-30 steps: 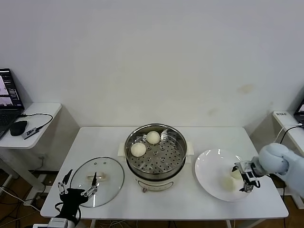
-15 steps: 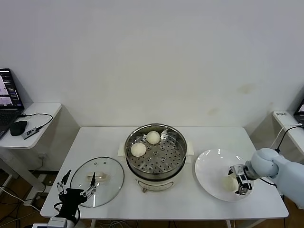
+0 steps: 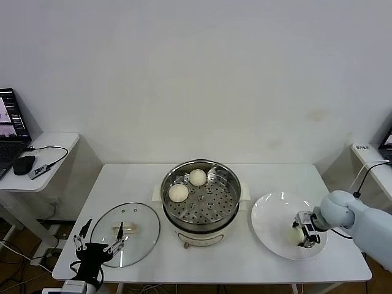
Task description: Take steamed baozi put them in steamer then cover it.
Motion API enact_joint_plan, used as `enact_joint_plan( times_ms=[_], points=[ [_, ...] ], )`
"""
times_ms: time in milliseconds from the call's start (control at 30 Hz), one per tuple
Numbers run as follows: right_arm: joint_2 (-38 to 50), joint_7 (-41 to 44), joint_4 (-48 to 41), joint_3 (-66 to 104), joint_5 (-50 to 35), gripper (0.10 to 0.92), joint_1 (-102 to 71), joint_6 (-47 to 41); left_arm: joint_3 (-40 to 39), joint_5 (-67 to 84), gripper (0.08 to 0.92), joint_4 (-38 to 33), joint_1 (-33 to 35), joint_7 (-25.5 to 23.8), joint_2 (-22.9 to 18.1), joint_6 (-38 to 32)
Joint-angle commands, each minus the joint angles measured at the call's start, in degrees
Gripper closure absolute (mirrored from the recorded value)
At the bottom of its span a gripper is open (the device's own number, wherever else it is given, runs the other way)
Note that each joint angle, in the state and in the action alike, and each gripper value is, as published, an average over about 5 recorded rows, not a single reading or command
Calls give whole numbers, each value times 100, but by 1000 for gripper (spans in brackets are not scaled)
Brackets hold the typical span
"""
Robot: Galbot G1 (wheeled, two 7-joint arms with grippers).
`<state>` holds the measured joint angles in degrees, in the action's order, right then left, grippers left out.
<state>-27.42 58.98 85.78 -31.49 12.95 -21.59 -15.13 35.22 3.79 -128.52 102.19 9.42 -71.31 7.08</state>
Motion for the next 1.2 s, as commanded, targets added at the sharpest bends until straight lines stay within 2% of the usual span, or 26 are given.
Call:
enact_joint_plan(
  times_ms=[33,667,967,1200],
  points=[
    [43,176,-7,-93,-83,383,359,-12,-10,-4,177,-10,-18,-1,8,2],
    [248,531,439,-1296,-1208,389,3277,-194,-77,18,177,-69,-105,5,69,5],
    [-658,418,434,-2508,-1865,389,5077,-291,-70,10,177,-88,-115,6,104,12],
    [-1661,280,517,-3061,-2171,389,5606,-417,-5,26,177,-77,-113,8,90,13]
  ],
)
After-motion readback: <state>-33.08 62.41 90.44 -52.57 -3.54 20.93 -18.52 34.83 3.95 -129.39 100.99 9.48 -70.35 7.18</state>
